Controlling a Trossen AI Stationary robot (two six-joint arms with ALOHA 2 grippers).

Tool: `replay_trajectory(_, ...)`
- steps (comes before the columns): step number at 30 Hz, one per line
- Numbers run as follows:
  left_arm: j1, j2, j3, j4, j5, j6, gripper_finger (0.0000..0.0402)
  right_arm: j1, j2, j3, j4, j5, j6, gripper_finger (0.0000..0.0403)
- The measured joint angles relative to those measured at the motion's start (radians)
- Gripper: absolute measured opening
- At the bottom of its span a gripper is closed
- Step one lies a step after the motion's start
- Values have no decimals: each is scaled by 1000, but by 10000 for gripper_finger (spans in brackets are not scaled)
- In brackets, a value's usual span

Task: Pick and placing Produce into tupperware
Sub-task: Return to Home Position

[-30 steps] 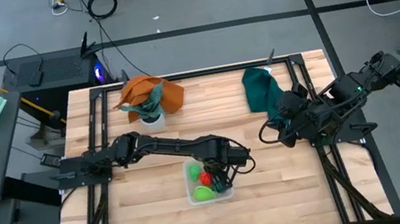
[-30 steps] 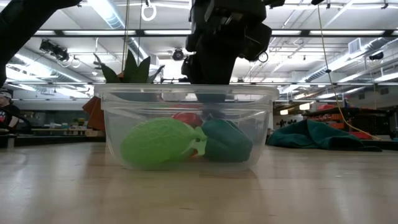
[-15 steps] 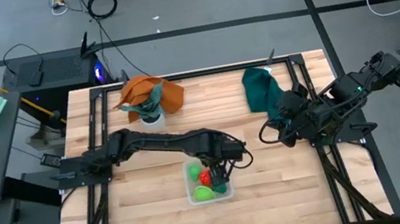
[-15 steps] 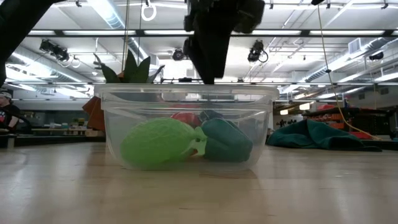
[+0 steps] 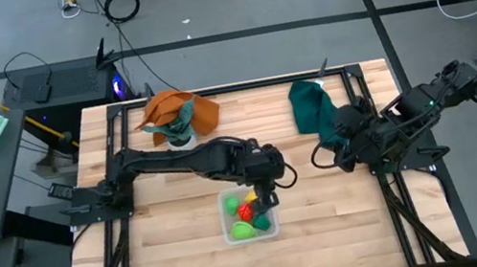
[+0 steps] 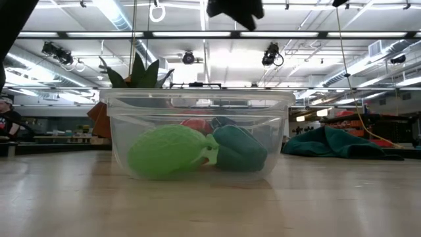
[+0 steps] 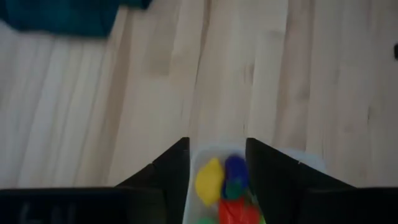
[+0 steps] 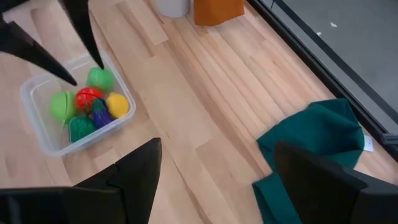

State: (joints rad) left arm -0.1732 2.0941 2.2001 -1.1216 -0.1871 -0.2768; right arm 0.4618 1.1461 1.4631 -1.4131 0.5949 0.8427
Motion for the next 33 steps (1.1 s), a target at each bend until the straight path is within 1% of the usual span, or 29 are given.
replay_trajectory(2,-5,-2,-29,73,-1,23,150,0,-11,0,-7,0,11,269)
replay_trajectory(4,-6,-8,-95,163,-1,27,137,1,-28,0,-12,0,27,269)
replay_trajectory(6,-10,-26,-190,222,2,26,125,12,-44,0,-15,2,48,269)
replay_trajectory(8,-11,-69,-300,312,5,19,114,28,-57,0,-21,6,71,269)
replay_trajectory(10,-11,-139,-423,395,8,-2,105,43,-67,0,-36,17,96,269)
replay_trajectory(13,-11,-249,-622,568,8,-26,91,61,-70,0,-59,42,128,269)
replay_trajectory(18,-10,-467,-949,933,-3,-47,71,64,-64,0,-59,79,130,269)
replay_trajectory(20,-4,-541,-1067,1030,-8,-58,63,64,-60,0,-54,90,132,269)
replay_trajectory(23,8,-643,-1206,1100,-19,-59,53,64,-58,0,-53,110,157,269)
replay_trajectory(25,16,-717,-1275,1097,-23,-51,47,64,-59,0,-53,114,180,269)
replay_trajectory(28,35,-810,-1358,1100,-23,-13,38,64,-56,0,-47,126,209,269)
replay_trajectory(33,95,-974,-1457,1111,-23,20,19,57,-33,0,-2,145,238,269)
